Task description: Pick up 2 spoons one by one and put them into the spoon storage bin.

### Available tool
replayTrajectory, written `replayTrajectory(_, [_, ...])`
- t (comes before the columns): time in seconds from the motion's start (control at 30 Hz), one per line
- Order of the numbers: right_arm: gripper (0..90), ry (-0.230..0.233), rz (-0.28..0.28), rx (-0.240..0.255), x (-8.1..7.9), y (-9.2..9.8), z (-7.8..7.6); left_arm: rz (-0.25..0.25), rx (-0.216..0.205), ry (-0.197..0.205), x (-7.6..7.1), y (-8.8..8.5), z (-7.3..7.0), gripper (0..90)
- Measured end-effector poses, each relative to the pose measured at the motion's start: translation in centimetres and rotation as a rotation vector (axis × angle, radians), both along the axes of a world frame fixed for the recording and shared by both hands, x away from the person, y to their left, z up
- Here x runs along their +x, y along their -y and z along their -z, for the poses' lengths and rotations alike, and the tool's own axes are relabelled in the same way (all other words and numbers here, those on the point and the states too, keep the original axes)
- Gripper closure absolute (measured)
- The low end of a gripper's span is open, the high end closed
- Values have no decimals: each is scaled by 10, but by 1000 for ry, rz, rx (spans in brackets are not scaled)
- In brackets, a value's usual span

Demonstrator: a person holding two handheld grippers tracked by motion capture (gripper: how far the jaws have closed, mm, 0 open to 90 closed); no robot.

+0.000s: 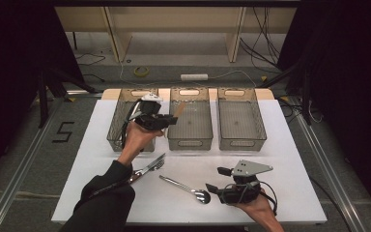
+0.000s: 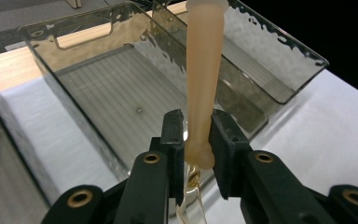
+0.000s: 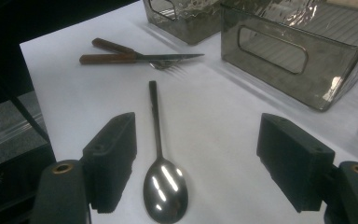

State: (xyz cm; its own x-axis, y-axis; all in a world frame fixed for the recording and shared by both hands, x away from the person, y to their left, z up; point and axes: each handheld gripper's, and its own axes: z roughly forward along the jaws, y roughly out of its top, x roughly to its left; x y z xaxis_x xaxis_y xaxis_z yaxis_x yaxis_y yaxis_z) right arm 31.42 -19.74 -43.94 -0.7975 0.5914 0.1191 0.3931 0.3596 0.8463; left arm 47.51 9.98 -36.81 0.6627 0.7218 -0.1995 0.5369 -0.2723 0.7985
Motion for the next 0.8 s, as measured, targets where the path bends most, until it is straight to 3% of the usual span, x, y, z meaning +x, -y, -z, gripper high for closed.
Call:
replayTrajectory(0.03, [295, -1, 1, 1, 0, 0, 0, 3, 16, 6, 2, 3, 0, 755])
replayTrajectory(0.33, [295, 6, -1, 6, 0, 2, -1, -18, 31, -5, 17, 17, 5, 754])
replayTrajectory(0.8, [295, 5, -6, 5, -1, 1, 0, -69, 22, -1, 32, 25, 14, 752])
